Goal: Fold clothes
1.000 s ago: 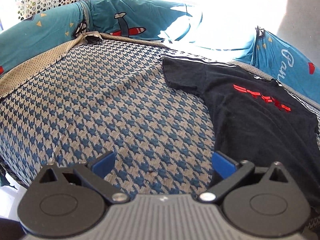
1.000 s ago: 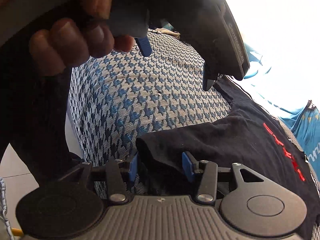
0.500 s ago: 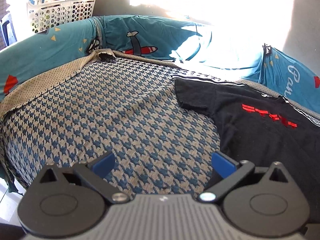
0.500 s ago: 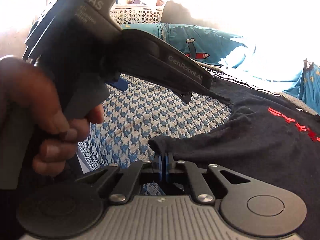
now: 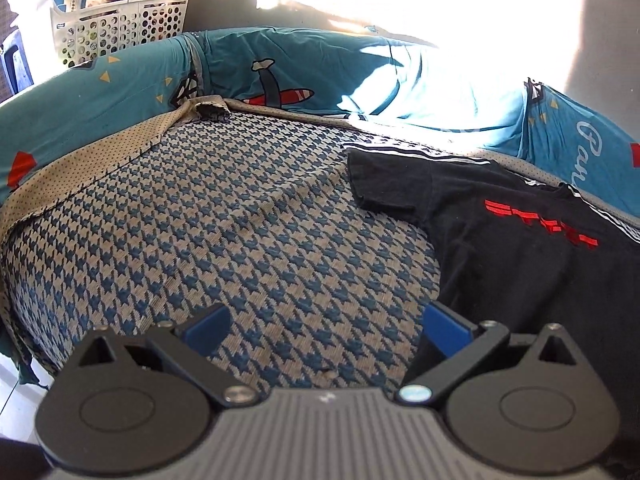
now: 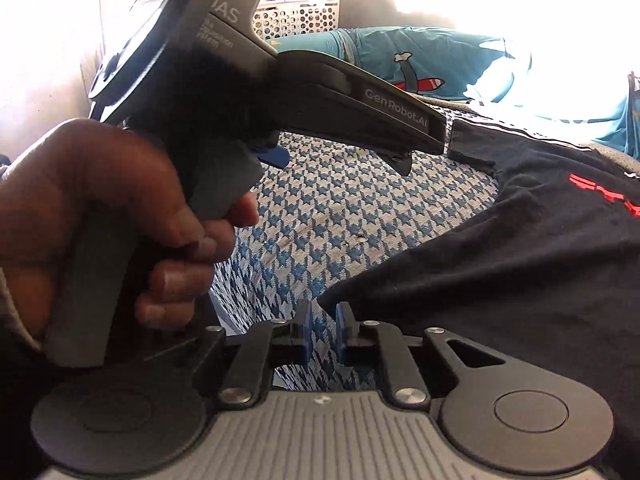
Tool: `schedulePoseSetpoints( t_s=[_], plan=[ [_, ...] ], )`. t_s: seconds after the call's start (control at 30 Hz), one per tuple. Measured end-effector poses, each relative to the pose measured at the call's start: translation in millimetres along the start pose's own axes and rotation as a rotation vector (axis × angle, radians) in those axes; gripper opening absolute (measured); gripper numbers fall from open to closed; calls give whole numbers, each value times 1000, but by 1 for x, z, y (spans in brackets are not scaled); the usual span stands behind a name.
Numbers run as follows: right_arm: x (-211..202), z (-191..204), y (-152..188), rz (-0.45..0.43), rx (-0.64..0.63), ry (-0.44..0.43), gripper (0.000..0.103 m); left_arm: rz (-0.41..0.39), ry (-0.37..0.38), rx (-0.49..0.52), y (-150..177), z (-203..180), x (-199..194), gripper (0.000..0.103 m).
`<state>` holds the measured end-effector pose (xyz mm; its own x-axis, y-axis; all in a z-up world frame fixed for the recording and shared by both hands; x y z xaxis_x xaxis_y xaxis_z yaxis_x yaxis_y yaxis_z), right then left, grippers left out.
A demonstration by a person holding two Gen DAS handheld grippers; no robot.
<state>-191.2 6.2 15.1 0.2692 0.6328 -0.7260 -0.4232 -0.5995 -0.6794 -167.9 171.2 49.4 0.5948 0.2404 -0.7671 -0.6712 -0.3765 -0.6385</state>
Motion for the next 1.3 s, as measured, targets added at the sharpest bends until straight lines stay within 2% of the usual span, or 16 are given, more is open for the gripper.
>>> schedulePoseSetpoints(
  t_s=[0.2,0.33,0.53,0.63,0.87,0.97,1.0,1.07,1.23,1.3],
  plan=[
    [-38,-33,27,-42,88,125,14,10,27,73,8,-22,2,103],
    [-67,-52,45,-60,117,224,20,26,61,108,13,-36,5,103],
    [-87,-71,68,-27,154,323,23,54,94,153,21,-53,10,103],
    [-84,-74,72,-1,120,382,24,66,109,174,25,-60,12,103],
    [-70,-74,79,61,49,427,28,95,133,208,33,-72,17,103],
    [-68,-73,80,59,22,461,29,104,138,217,34,-76,20,103],
    [-68,-73,81,58,11,468,30,105,139,220,35,-77,20,103],
    [-67,-71,82,60,-11,479,38,109,140,222,36,-78,21,103],
    [-53,-73,84,105,-46,493,38,119,143,226,38,-81,24,103],
    [-49,-73,84,94,-50,507,37,122,145,230,38,-83,25,103]
  ],
)
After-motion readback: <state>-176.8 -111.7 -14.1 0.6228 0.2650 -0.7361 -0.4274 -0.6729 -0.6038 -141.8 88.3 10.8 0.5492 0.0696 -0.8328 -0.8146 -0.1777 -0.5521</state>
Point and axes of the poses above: each gripper's, at about its wrist camera, not at the fingertips, and x roughly the way its jaws point, z to its left, y to its underside, the point moved 1 cm from there along x, roughly the way its jaws point, and after that the axes turned 7 degrees about z, right-handed, at the moved point
